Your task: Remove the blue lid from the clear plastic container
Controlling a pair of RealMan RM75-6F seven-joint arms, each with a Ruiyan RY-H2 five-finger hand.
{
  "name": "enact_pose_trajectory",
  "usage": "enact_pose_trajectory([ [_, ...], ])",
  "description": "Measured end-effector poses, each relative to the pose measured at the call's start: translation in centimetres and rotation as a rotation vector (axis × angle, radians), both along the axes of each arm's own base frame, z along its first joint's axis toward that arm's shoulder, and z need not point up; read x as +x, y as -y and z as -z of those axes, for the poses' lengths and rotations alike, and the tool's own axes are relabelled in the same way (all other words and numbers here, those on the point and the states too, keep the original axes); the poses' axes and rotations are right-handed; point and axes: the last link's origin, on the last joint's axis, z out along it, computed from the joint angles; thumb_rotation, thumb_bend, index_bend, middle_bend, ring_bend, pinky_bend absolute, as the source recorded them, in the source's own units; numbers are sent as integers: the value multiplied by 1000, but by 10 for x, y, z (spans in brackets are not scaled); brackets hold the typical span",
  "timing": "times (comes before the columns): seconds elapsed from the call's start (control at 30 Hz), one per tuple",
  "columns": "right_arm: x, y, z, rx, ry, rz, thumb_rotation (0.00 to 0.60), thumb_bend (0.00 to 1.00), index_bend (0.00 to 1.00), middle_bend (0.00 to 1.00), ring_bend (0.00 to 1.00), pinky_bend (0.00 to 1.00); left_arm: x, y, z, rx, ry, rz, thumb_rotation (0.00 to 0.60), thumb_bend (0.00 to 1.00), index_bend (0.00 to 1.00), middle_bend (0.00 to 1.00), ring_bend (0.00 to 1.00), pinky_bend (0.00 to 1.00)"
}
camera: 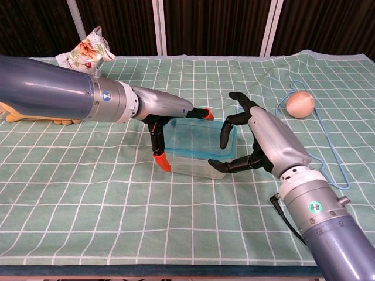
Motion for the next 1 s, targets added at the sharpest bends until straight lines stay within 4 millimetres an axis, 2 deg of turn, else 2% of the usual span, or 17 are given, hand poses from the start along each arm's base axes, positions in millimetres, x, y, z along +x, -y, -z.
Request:
enact_pose_trajectory([
  [0.37,6,3,2,-7,-14,-29,600,837,458,70,0,0,3,-1,0,-4,-2,16,600,44,0,5,20,231],
  [0.53,9,6,2,-19,-24,-48,600,770,399,70,0,0,4,-1,2,-9,-9,22,600,44,0,5,20,233],
  [0.73,9,9,2,-21,-30,-48,600,752,409,70,0,0,4,1,3,-16,-17,33,600,45,0,5,19,233],
  [0.87,12,10,3,-19,-34,-52,600,754,496,70,0,0,5,2,3,-17,-21,45,600,45,0,5,20,233],
  [0.93,13,11,3,-18,-36,-55,600,788,541,70,0,0,6,2,3,-17,-20,48,600,45,0,5,20,233],
  [1.0,14,11,3,-18,-39,-60,600,865,574,70,0,0,7,3,2,-18,-20,51,600,45,0,4,20,230],
])
